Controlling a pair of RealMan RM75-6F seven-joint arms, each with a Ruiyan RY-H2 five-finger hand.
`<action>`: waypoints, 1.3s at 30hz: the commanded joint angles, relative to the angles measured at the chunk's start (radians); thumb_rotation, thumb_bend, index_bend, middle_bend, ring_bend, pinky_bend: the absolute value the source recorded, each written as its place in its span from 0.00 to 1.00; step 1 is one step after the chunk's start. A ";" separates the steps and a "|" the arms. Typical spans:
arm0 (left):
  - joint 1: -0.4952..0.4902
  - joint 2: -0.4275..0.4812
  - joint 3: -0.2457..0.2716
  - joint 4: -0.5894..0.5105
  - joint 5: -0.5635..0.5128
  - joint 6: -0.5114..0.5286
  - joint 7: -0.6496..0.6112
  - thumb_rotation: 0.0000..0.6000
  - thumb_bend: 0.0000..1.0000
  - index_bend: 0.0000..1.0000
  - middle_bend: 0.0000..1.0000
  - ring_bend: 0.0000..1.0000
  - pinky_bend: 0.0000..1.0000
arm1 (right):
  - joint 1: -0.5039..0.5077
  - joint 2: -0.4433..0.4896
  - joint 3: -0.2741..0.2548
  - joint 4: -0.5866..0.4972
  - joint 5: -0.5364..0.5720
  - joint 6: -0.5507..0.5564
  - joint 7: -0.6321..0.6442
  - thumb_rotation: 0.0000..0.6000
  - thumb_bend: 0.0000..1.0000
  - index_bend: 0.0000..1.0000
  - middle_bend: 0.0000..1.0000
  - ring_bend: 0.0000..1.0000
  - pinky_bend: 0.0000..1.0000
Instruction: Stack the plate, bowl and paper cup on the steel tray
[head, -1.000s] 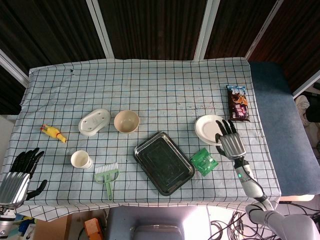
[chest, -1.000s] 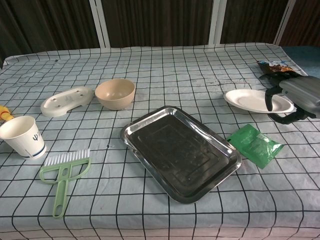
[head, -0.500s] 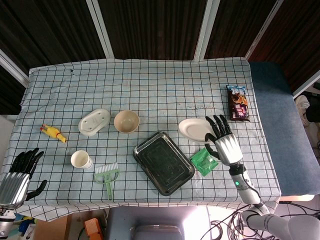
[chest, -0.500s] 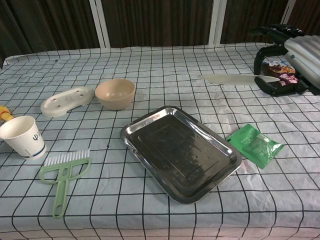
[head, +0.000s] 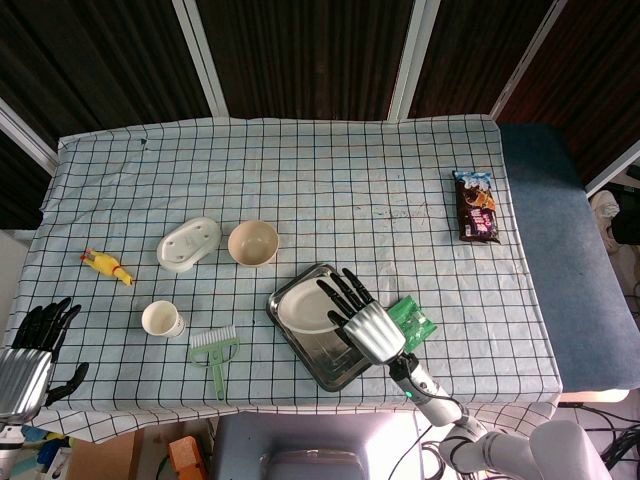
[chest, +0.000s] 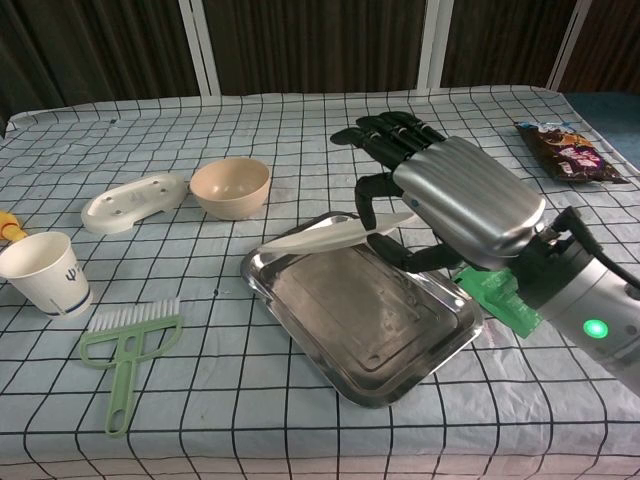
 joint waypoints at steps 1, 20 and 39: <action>0.003 0.002 0.001 0.000 0.002 0.005 -0.003 1.00 0.32 0.00 0.00 0.00 0.03 | 0.012 -0.037 -0.012 0.050 -0.010 -0.018 -0.025 1.00 0.53 0.71 0.08 0.00 0.00; 0.009 0.004 0.002 -0.004 0.010 0.011 0.000 1.00 0.32 0.00 0.00 0.00 0.03 | -0.005 -0.078 -0.059 0.162 0.013 -0.093 -0.016 1.00 0.40 0.52 0.08 0.00 0.00; 0.006 0.008 0.003 -0.001 0.019 0.006 -0.004 1.00 0.32 0.00 0.00 0.00 0.03 | -0.001 0.086 -0.017 -0.189 0.164 -0.320 -0.126 1.00 0.06 0.03 0.00 0.00 0.00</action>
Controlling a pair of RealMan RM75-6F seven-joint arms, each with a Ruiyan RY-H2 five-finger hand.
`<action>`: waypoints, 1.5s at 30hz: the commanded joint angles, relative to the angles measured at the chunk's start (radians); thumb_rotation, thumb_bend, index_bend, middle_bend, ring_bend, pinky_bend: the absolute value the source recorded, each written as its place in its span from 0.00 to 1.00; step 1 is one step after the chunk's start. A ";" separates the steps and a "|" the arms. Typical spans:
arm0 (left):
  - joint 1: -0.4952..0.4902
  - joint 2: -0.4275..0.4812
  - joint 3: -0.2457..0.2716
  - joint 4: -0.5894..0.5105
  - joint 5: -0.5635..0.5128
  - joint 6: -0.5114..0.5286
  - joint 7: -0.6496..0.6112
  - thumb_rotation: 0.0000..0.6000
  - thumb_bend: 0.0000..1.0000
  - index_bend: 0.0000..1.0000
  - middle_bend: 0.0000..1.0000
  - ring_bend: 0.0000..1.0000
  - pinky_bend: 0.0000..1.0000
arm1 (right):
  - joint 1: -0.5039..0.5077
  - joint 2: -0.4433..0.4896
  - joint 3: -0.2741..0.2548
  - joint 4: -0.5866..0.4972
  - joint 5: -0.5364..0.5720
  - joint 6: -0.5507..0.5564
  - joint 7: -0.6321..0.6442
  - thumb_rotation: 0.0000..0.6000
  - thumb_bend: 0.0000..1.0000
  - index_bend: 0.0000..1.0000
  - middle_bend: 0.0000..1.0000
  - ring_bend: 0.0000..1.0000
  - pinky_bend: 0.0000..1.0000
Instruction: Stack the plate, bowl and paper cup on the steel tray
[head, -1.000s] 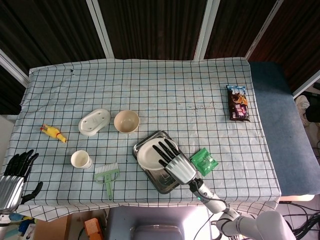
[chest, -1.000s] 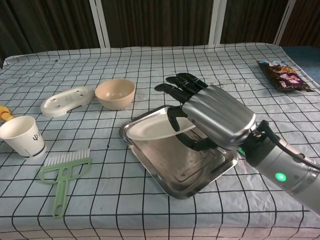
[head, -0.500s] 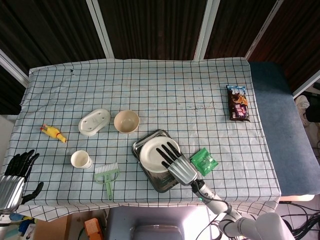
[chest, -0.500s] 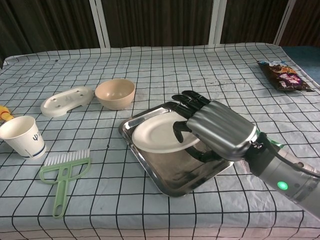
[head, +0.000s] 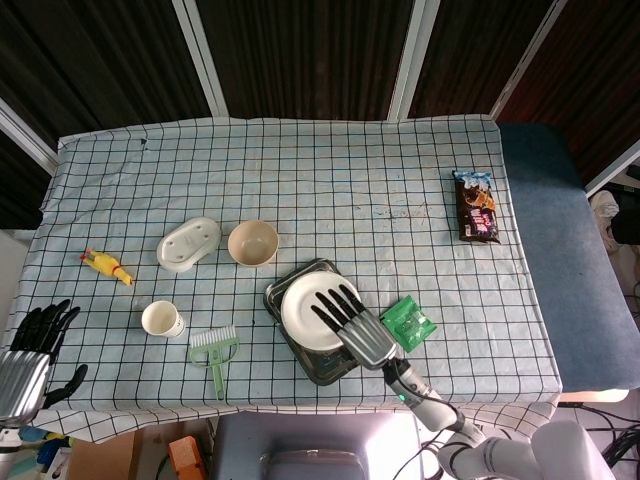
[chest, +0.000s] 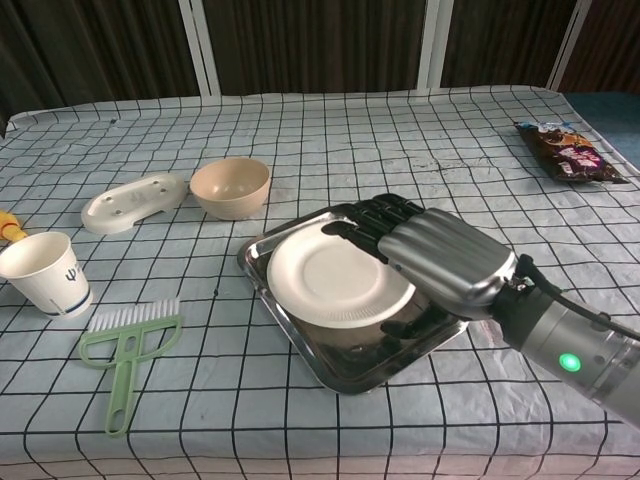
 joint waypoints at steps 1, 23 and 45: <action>0.000 0.000 0.000 0.001 0.001 0.000 -0.001 1.00 0.32 0.00 0.00 0.00 0.03 | 0.008 0.066 0.018 -0.115 0.062 -0.086 -0.053 1.00 0.05 0.01 0.00 0.00 0.00; -0.019 -0.032 0.006 0.020 0.040 -0.012 0.022 1.00 0.33 0.00 0.00 0.00 0.03 | -0.148 0.417 0.004 -0.438 -0.003 0.204 0.046 1.00 0.03 0.04 0.00 0.00 0.00; -0.274 -0.189 -0.082 0.031 0.101 -0.250 0.046 1.00 0.37 0.00 0.00 0.00 0.02 | 0.012 0.295 0.217 -0.355 0.191 0.075 -0.091 1.00 0.03 0.17 0.00 0.00 0.00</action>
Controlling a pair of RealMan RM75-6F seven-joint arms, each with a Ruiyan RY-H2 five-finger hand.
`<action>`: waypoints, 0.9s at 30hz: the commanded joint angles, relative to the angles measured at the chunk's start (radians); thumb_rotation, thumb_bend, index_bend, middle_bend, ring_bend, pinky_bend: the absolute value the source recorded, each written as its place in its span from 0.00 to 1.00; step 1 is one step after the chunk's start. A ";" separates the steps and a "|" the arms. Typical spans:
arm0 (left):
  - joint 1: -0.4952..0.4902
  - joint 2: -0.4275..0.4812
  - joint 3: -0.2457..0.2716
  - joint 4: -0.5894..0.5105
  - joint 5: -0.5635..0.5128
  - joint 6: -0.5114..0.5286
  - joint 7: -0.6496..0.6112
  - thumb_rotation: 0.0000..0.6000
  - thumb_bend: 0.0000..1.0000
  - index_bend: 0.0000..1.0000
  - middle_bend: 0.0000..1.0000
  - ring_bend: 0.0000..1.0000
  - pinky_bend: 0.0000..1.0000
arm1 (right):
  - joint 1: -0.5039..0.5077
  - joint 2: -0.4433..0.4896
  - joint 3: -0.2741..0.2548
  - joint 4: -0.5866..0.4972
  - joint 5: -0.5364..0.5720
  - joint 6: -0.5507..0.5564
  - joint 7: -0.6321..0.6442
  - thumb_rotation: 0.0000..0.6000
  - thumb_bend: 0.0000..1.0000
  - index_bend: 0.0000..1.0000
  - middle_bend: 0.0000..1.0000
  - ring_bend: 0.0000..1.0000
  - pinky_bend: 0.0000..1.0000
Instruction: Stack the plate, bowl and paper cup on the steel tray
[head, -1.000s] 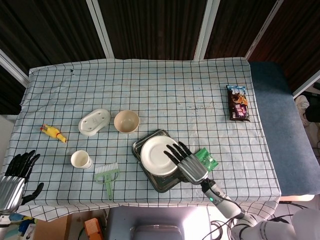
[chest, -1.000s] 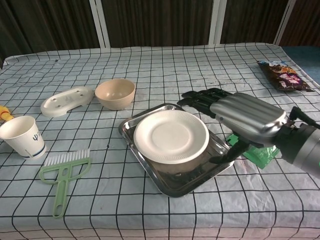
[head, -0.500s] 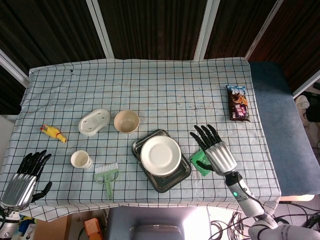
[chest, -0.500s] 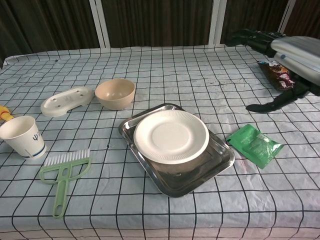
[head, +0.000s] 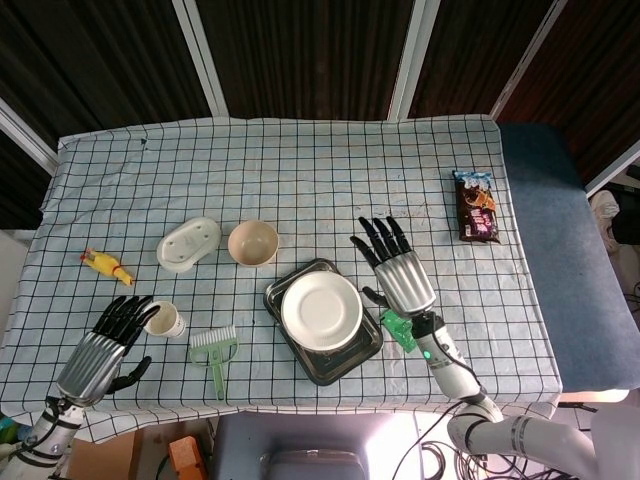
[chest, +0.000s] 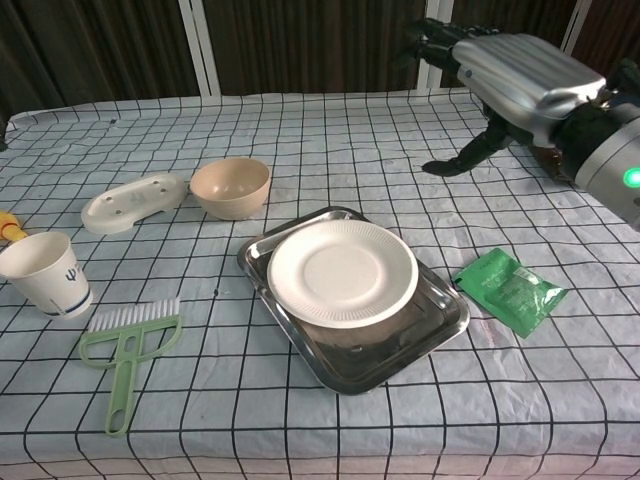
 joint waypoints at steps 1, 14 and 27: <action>-0.123 -0.067 -0.087 -0.030 -0.062 -0.146 0.056 1.00 0.38 0.00 0.00 0.00 0.01 | -0.017 0.049 0.005 -0.010 0.013 -0.001 0.035 1.00 0.03 0.17 0.00 0.00 0.00; -0.322 -0.256 -0.222 0.138 -0.327 -0.392 0.053 1.00 0.37 0.03 0.00 0.00 0.00 | -0.046 0.174 0.032 0.004 0.061 -0.013 0.146 1.00 0.05 0.17 0.00 0.00 0.00; -0.426 -0.459 -0.216 0.507 -0.353 -0.439 -0.080 1.00 0.37 0.04 0.00 0.00 0.00 | -0.051 0.274 0.083 -0.060 0.147 -0.046 0.171 1.00 0.05 0.18 0.00 0.00 0.00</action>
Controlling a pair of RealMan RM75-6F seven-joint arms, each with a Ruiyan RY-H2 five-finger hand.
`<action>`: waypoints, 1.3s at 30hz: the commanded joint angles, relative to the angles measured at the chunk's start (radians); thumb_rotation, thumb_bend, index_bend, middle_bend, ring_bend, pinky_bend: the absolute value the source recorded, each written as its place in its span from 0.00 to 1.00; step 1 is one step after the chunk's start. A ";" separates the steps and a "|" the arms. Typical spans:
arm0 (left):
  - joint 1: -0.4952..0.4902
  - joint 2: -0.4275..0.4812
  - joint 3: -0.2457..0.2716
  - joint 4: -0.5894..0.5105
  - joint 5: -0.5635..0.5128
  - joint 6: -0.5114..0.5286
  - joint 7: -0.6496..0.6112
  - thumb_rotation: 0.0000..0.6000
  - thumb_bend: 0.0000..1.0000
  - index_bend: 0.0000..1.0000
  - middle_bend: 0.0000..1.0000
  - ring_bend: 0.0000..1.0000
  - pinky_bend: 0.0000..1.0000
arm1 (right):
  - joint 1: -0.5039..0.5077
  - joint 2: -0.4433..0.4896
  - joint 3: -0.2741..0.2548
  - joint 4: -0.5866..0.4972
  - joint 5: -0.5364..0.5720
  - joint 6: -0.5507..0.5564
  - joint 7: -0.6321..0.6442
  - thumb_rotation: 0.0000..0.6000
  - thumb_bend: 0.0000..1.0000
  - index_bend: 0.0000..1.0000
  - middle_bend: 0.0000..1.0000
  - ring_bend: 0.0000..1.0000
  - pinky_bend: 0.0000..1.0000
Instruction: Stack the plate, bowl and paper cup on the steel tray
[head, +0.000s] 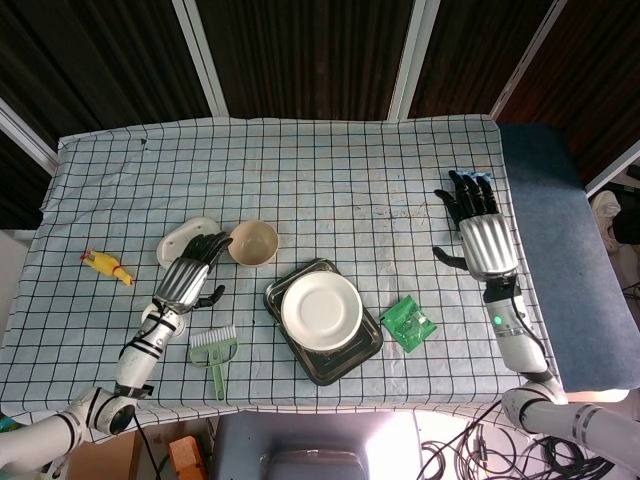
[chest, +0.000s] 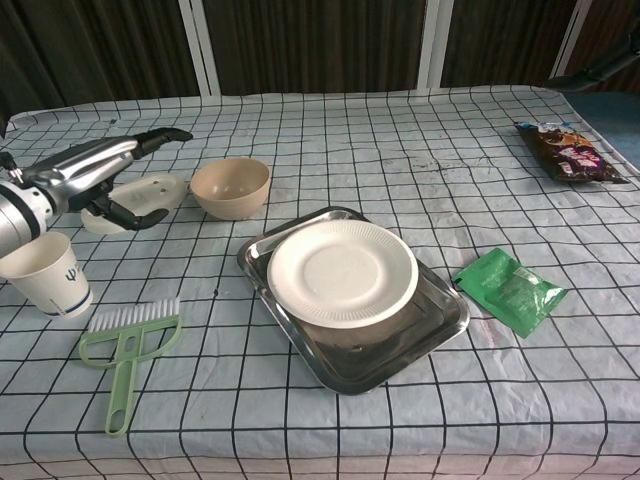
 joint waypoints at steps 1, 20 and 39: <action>-0.049 -0.080 -0.002 0.133 -0.014 -0.030 -0.040 1.00 0.37 0.04 0.00 0.00 0.00 | -0.002 0.016 -0.001 -0.032 0.001 -0.004 -0.003 1.00 0.05 0.18 0.00 0.00 0.00; -0.150 -0.308 0.025 0.520 -0.022 -0.080 -0.236 1.00 0.38 0.36 0.02 0.00 0.00 | -0.024 0.053 -0.013 -0.096 0.024 0.023 -0.042 1.00 0.05 0.18 0.00 0.00 0.00; -0.136 -0.415 0.043 0.669 0.006 0.126 -0.311 1.00 0.47 0.65 0.15 0.00 0.00 | -0.052 0.093 -0.019 -0.115 0.022 0.044 0.021 1.00 0.05 0.18 0.00 0.00 0.00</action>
